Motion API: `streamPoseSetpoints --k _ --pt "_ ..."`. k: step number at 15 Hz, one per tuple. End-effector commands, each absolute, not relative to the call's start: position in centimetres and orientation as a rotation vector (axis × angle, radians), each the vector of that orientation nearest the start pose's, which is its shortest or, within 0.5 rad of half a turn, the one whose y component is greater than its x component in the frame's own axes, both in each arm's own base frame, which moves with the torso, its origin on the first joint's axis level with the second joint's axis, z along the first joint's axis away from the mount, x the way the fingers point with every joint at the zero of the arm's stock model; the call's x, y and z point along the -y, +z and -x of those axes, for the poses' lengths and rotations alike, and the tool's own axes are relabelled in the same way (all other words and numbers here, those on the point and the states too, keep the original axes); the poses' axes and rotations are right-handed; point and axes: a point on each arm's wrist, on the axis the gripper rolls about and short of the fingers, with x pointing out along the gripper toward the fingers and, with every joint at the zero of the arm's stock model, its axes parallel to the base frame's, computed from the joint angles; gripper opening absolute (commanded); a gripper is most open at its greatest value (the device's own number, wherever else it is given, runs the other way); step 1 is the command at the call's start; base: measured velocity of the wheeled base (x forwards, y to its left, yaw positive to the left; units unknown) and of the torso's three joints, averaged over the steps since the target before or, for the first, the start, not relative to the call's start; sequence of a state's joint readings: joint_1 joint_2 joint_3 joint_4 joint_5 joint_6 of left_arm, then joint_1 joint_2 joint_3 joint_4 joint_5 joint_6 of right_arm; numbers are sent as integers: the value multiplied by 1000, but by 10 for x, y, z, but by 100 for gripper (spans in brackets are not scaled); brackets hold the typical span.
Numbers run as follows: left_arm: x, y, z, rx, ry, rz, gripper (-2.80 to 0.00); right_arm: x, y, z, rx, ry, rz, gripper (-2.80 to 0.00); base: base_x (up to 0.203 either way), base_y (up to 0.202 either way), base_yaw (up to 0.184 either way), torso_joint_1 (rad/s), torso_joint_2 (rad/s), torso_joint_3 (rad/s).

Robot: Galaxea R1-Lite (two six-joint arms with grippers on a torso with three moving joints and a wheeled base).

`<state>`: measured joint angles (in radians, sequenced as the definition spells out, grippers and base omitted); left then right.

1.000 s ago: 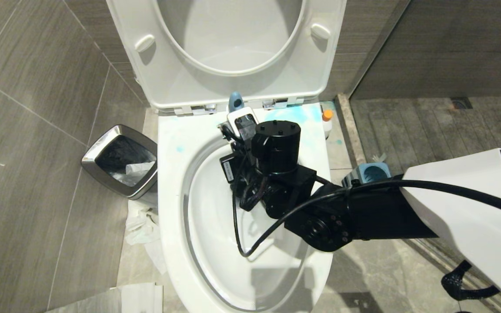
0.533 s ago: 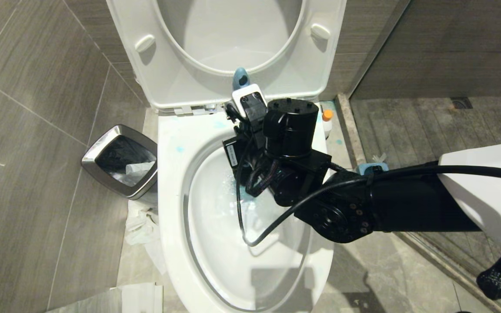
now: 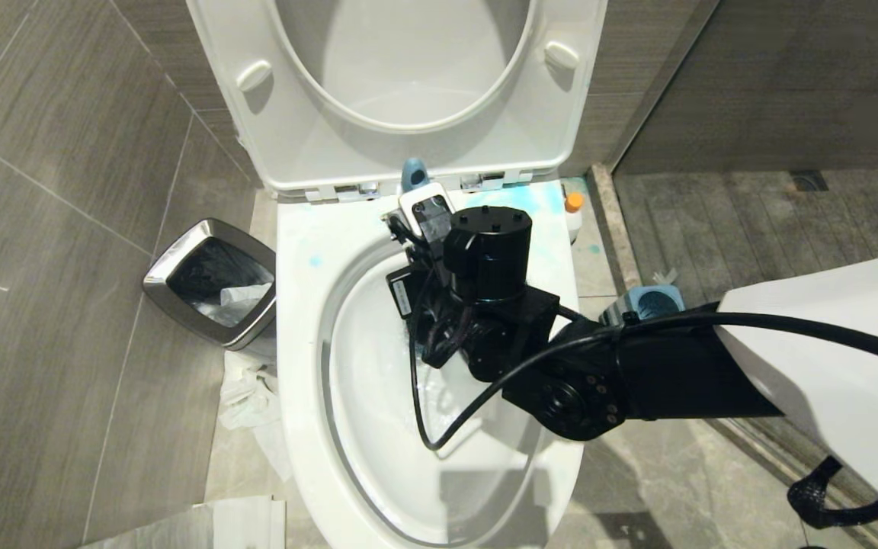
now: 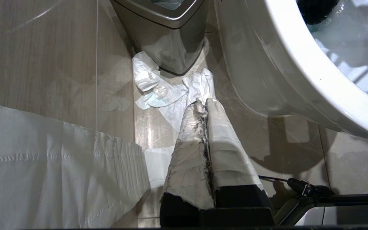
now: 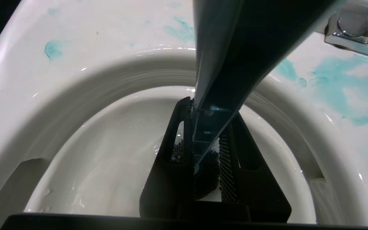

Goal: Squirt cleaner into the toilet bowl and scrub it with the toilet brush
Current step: Scrub the toilet bowl

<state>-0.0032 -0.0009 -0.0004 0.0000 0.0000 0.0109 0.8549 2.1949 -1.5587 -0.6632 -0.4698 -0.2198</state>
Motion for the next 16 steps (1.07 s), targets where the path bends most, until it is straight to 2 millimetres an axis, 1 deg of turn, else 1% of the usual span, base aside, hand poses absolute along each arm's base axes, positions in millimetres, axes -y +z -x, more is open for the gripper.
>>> streamPoseSetpoints --k 1,4,6,7,10,13,16 --pt "0 75 23 0 -3 -11 -280 -333 223 -298 92 382 181 -280 0 0 0 0 0 0" --pt "0 76 23 2 -3 -11 -280 -315 251 -262 115 416 162 -280 0 0 0 0 0 0" --pt "0 76 23 2 -3 -8 -280 -299 271 -233 140 446 142 -280 0 0 0 0 0 0" --pt "0 76 23 2 -3 -6 -280 -290 282 -223 159 452 127 -280 0 0 0 0 0 0" --pt "0 75 23 0 -3 -6 -280 -263 307 -200 192 455 106 -280 0 0 0 0 0 0" --pt "0 76 23 2 -3 -6 -280 -239 330 -183 226 453 78 -280 0 0 0 0 0 0" --pt "0 76 23 2 -3 -5 -280 -223 355 -173 279 450 39 -280 0 0 0 0 0 0"
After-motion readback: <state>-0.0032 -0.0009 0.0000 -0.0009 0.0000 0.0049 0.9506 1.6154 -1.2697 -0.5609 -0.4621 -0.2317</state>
